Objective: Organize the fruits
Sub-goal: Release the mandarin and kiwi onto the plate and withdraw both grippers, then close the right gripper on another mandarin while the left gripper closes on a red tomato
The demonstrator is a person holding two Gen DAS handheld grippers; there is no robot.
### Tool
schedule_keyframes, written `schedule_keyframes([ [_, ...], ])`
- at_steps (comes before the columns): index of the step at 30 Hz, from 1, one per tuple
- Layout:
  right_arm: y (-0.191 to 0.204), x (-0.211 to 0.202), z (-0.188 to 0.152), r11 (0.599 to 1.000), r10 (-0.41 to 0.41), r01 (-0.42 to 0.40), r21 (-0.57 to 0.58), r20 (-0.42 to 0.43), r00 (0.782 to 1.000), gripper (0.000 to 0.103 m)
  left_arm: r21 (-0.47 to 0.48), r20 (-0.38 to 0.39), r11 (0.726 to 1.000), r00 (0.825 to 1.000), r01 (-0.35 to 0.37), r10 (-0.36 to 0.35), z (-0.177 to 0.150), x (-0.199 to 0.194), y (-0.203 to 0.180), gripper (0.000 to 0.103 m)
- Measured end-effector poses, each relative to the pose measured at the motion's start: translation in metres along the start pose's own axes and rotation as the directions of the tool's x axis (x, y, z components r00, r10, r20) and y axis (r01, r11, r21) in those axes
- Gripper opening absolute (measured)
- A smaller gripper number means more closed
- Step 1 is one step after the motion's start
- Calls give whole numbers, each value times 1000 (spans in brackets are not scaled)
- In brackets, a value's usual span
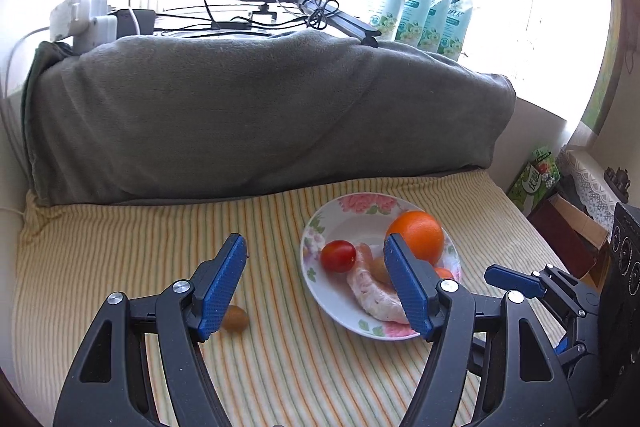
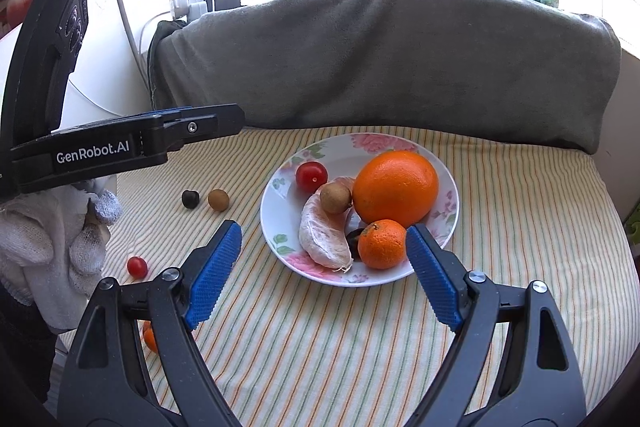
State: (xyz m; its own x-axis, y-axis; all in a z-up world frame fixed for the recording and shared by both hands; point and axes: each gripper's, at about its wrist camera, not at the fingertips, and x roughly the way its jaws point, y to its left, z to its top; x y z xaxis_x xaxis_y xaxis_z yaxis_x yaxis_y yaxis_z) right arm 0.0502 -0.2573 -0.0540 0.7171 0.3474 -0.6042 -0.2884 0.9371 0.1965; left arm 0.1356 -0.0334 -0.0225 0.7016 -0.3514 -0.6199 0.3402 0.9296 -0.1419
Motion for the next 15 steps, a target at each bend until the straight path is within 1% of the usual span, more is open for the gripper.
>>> schedule_keyframes([
  [7,11,1,-1,999,45,-45,-13,-13,999,87,-49,7,997,998,-54,55,-6,-15,41,71],
  [15,27,5,-2,995,89,-90,-40,-39,995,87,-105,-22,988,993,-114,112,-27,-26,82,71],
])
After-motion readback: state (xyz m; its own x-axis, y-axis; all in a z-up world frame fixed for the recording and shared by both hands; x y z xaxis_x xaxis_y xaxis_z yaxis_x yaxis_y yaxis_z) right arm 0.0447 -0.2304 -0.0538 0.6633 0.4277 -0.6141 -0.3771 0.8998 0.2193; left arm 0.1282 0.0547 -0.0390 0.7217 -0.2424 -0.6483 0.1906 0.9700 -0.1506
